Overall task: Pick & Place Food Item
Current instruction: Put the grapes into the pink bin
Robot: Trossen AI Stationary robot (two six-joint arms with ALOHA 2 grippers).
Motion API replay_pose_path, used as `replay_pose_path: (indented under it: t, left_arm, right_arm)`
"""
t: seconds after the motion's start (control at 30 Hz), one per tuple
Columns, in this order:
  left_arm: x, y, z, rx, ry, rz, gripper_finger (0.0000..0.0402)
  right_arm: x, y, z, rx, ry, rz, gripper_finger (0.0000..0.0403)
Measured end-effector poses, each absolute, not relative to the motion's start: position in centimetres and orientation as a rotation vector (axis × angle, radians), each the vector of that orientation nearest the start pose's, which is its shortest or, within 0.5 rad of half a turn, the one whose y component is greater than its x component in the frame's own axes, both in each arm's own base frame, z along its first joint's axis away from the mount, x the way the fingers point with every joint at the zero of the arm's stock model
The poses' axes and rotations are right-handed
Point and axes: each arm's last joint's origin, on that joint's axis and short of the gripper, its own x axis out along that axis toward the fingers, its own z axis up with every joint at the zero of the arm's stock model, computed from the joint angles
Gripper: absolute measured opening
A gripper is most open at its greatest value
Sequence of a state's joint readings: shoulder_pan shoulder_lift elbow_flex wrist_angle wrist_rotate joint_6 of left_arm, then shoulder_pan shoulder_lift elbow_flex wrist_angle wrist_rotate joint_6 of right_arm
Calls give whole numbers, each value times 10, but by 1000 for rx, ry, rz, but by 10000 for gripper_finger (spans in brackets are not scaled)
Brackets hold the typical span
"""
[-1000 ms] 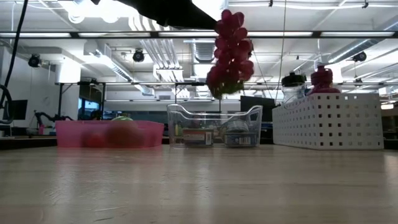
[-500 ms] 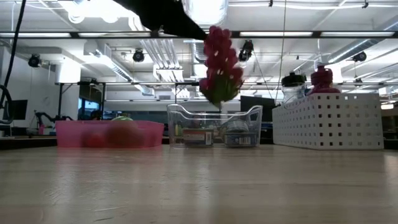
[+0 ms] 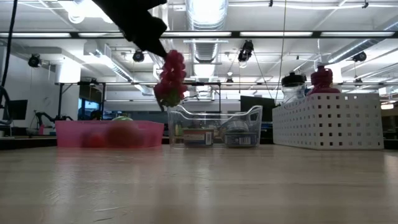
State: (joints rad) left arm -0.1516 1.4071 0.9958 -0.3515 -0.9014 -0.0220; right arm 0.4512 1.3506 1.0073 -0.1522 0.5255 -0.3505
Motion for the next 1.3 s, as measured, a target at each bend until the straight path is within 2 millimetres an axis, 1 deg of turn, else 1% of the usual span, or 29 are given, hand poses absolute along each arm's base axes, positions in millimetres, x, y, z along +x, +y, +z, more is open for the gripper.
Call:
replay_pose_path:
  t: [0.13,0.23,0.57,0.63,0.77,0.9,1.07,1.3]
  left_arm:
    - [280,-5,265,306,666,827,0]
    - [274,11,269,252,662,901,0]
    - [258,76,272,137,680,1170,0]
    - [255,89,271,90,687,1192,0]
    - [247,109,267,-2,690,1221,0]
    - [240,118,254,-66,678,1272,0]
    - [239,120,239,-98,647,1247,0]
    - [243,123,232,-79,525,1235,0]
  right_arm:
    - [272,115,291,-578,449,5,203]
    - [272,115,291,-577,449,5,203]
    - [272,116,291,-570,449,4,203]
    - [272,116,291,-569,449,3,203]
    - [272,115,291,-568,450,3,203]
    - [272,115,290,-571,450,4,203]
    - [272,115,290,-575,451,5,203]
    - [272,115,290,-578,451,6,203]
